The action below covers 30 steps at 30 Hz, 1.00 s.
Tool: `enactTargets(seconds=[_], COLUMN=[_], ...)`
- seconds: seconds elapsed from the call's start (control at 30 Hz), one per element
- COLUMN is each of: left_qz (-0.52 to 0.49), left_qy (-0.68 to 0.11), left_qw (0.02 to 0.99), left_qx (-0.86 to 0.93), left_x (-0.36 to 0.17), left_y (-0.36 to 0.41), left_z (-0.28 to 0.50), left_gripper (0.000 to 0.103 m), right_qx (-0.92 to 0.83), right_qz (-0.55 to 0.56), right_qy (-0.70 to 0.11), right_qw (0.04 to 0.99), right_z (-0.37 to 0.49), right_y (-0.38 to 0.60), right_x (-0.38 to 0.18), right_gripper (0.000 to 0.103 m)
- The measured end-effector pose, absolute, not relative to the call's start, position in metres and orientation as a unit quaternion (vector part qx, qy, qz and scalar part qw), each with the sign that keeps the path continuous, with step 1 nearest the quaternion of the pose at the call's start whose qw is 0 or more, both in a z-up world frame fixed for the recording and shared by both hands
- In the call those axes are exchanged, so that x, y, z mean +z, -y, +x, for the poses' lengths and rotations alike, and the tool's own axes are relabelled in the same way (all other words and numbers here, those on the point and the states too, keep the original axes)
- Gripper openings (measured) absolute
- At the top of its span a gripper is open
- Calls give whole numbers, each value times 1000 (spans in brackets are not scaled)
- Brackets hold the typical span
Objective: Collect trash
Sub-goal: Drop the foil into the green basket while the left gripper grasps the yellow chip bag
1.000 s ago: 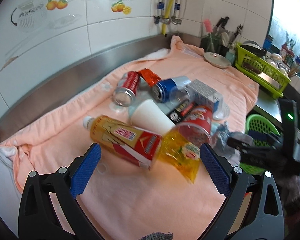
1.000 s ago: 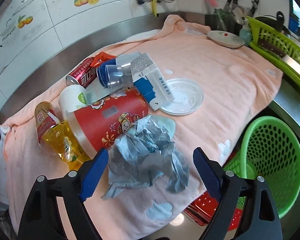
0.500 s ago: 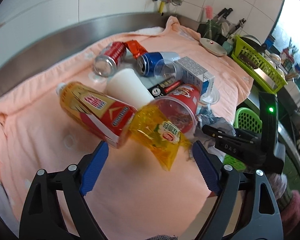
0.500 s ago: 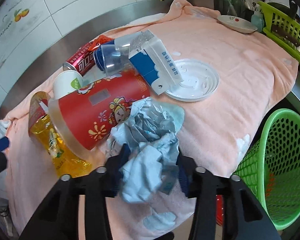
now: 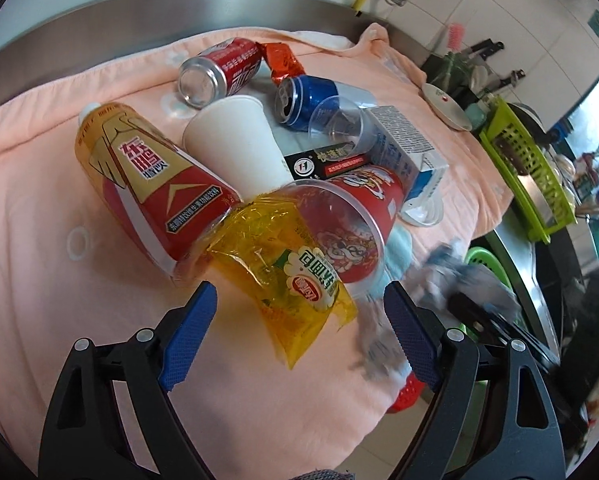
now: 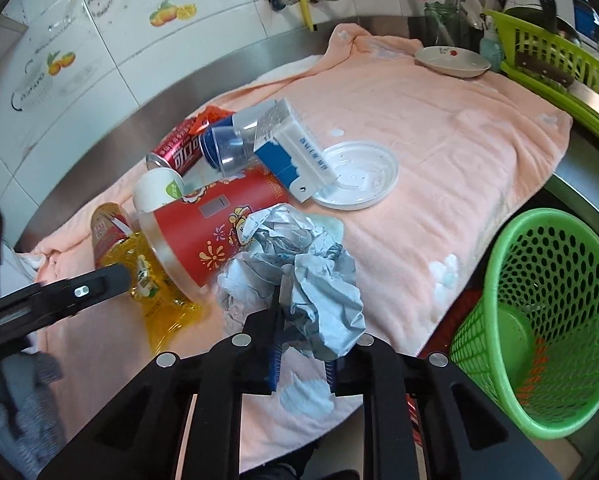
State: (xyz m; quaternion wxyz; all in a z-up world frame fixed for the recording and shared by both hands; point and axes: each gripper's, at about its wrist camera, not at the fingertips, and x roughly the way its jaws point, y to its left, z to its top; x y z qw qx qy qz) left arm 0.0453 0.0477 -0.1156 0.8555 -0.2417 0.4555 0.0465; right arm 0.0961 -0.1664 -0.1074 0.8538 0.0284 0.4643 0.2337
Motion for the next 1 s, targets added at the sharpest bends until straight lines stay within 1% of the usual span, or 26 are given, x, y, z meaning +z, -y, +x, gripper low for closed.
enactTargets(seconds=[0.17, 0.33, 0.5, 0.6, 0.73, 0.8, 0.87, 1.0], left_qz=[-255, -268, -283, -285, -288, -289, -289, -284], left_qy=[-452, -451, -453, -454, -460, -461, -461, -458], left_qw=[853, 850, 844, 843, 839, 838, 838, 842], left_qx=[52, 48, 56, 54, 44, 43, 38, 33], left_x=[-123, -128, -136, -139, -143, -144, -144, -141], left_y=[-48, -52, -59, -61, -60, -61, -62, -61], left_z=[51, 54, 56, 59, 62, 62, 61, 57], left_gripper=[83, 75, 73, 68, 57, 54, 47, 43], right_qx=[224, 197, 146, 109, 66, 44, 30, 2], right_qz=[40, 45, 50, 49, 49, 46, 47, 54], right_qy=[-449, -437, -431, -431, -431, -435, -437, -446], right_qw=[864, 877, 889, 895, 899, 898, 898, 893], right_z=[87, 84, 86, 90, 95, 99, 101, 107], right_y=[185, 214, 251, 274, 303, 317, 327, 348], right_x=[-93, -83, -82, -85, -89, -93, -97, -105], right_gripper=[17, 17, 17, 17, 17, 17, 17, 18])
